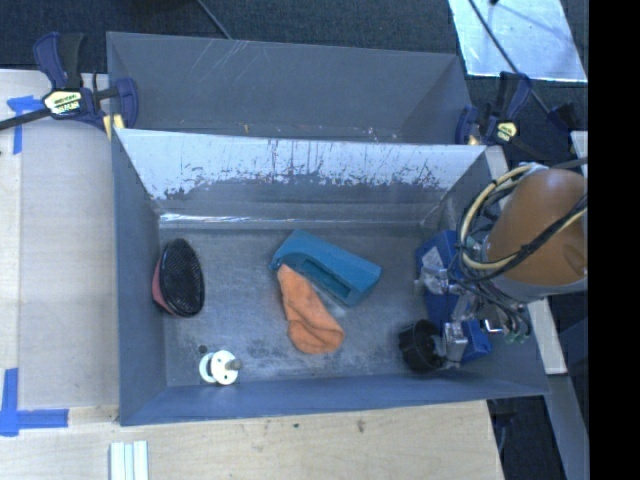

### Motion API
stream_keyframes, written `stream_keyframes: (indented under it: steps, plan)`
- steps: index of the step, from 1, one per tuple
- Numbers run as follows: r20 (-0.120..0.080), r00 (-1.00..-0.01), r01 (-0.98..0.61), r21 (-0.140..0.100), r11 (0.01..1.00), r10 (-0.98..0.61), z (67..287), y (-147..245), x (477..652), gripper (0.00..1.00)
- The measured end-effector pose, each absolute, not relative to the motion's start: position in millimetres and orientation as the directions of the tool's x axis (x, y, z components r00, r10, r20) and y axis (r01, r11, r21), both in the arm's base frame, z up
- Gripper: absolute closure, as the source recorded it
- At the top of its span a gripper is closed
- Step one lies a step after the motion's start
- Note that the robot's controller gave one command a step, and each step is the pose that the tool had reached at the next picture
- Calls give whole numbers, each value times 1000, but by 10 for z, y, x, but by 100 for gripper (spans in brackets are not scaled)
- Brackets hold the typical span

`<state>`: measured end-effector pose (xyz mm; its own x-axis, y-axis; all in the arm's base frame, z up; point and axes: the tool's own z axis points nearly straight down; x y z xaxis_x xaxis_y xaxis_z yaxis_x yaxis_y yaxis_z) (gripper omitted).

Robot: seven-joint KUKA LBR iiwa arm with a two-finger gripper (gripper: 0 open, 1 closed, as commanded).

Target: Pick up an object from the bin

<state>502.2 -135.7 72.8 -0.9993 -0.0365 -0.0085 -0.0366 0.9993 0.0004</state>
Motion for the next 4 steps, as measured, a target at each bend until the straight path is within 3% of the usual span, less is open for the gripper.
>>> stream_keyframes:
  steps: [1,4]
  plan:
    - [-7,-998,57,4,998,57,721,-1363,5007,0]
    - [-11,-990,141,3,990,141,721,-1288,4963,0]
